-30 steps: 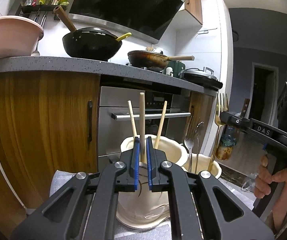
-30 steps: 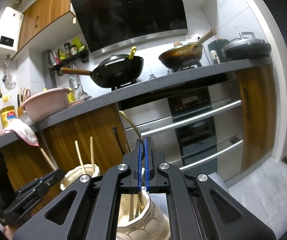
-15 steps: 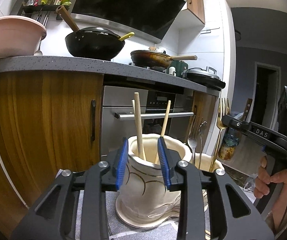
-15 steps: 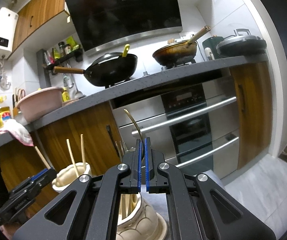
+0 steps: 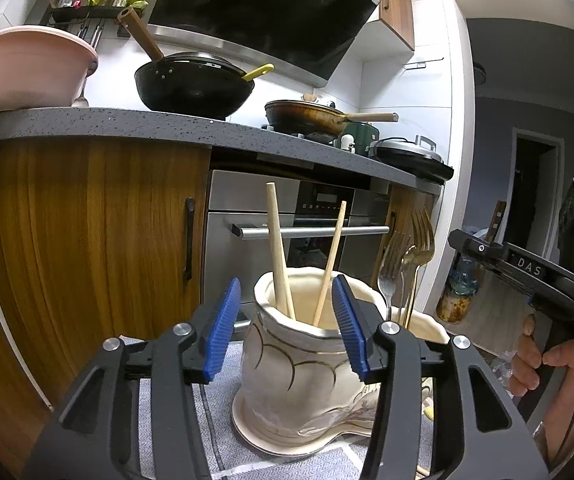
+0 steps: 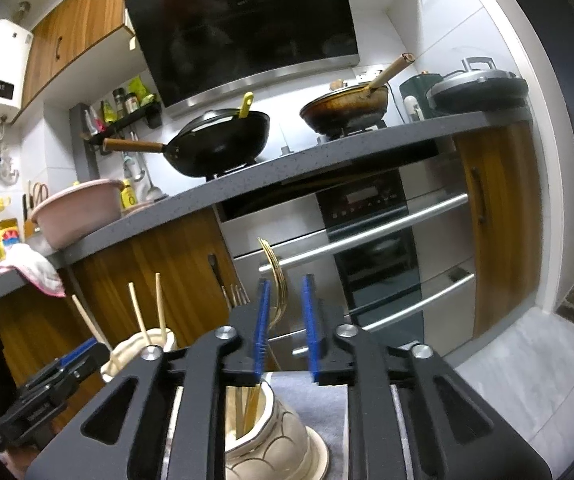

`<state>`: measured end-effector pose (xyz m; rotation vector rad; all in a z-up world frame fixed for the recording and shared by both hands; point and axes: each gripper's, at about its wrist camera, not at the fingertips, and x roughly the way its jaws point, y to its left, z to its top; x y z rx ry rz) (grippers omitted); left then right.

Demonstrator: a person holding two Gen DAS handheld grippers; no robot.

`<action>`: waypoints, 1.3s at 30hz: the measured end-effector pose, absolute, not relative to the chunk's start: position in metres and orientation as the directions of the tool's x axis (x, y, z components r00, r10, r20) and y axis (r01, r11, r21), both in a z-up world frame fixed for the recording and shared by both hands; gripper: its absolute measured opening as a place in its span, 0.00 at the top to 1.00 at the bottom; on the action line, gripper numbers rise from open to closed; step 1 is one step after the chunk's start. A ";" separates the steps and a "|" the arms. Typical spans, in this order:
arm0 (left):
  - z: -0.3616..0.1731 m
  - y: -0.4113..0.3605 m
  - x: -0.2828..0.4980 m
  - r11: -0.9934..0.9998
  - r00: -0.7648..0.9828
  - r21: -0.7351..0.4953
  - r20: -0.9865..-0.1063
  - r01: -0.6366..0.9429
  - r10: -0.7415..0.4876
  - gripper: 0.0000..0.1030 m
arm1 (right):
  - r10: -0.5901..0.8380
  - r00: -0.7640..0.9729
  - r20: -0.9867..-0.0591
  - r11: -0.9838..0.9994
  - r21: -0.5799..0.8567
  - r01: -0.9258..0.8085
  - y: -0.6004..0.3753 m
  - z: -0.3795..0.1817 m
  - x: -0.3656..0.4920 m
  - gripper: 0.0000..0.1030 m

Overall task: Organize utensils
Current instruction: 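Open both tools to release the chopstick and the gold fork into the pots, then move both tools back down to the utensils on the towel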

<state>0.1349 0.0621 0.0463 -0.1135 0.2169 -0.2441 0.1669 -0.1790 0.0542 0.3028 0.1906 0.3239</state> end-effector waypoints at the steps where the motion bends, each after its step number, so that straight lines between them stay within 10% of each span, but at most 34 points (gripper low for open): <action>1: 0.046 0.062 0.135 0.964 0.948 -0.137 -0.197 0.226 -0.250 0.52 | 0.340 0.931 -0.133 0.903 0.322 -0.284 -0.179 0.054 0.166 0.74; 5: 0.047 0.063 0.133 0.966 0.951 -0.137 -0.190 0.219 -0.243 0.41 | 0.350 0.930 -0.114 0.896 0.330 -0.296 -0.181 0.056 0.163 0.31; 11: 0.049 0.066 0.122 0.975 0.970 -0.146 -0.151 0.168 -0.190 0.05 | 0.347 0.935 -0.072 0.896 0.321 -0.308 -0.183 0.062 0.147 0.06; 39: 0.033 0.033 0.044 0.983 0.960 -0.050 -0.214 0.175 -0.181 0.05 | 0.247 0.957 -0.154 0.941 0.273 -0.200 -0.215 0.031 0.069 0.05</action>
